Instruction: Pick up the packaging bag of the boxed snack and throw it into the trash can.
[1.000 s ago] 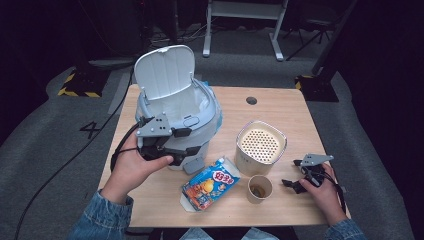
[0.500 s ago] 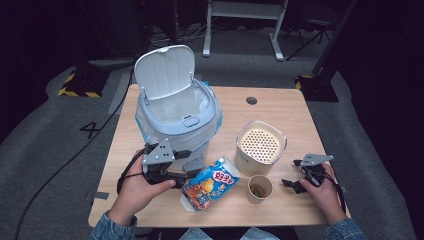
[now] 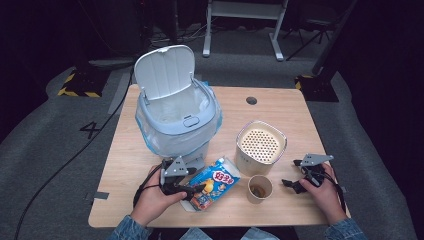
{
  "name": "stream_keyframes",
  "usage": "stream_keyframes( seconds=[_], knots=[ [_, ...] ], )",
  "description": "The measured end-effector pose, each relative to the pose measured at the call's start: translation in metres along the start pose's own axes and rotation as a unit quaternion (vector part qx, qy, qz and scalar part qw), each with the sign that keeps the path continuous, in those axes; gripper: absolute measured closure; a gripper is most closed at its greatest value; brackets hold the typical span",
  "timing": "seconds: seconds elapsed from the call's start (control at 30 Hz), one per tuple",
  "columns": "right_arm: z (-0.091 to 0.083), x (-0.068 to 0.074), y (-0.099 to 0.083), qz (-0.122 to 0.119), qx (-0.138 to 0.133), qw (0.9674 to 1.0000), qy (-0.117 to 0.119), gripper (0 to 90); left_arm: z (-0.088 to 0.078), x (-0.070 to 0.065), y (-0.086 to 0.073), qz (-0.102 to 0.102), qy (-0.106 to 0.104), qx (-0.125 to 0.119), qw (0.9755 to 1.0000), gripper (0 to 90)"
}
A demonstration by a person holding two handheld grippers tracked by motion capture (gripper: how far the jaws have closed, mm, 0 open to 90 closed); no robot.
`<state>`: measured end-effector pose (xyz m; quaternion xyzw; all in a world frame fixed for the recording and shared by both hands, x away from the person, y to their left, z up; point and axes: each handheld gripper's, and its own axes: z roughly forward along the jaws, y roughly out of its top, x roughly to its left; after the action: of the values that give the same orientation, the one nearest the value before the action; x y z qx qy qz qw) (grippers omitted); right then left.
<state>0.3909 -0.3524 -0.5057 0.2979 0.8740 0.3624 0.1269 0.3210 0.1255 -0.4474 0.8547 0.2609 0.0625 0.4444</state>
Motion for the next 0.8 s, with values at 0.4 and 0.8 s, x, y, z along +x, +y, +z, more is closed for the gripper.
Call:
stream_keyframes(
  seconds=[0.4, 0.8],
  knots=[
    [0.000, 0.000, 0.000, 0.000, 0.000, 1.0000, 0.000, 0.2, 0.032, 0.017, -0.024, -0.016, 0.015, 0.045, 0.9987, 37.4],
    [0.000, 0.000, 0.000, 0.000, 0.000, 1.0000, 0.000, 0.2, 0.031, 0.010, -0.025, -0.037, -0.063, 0.092, 0.9930, 45.8]
  ],
)
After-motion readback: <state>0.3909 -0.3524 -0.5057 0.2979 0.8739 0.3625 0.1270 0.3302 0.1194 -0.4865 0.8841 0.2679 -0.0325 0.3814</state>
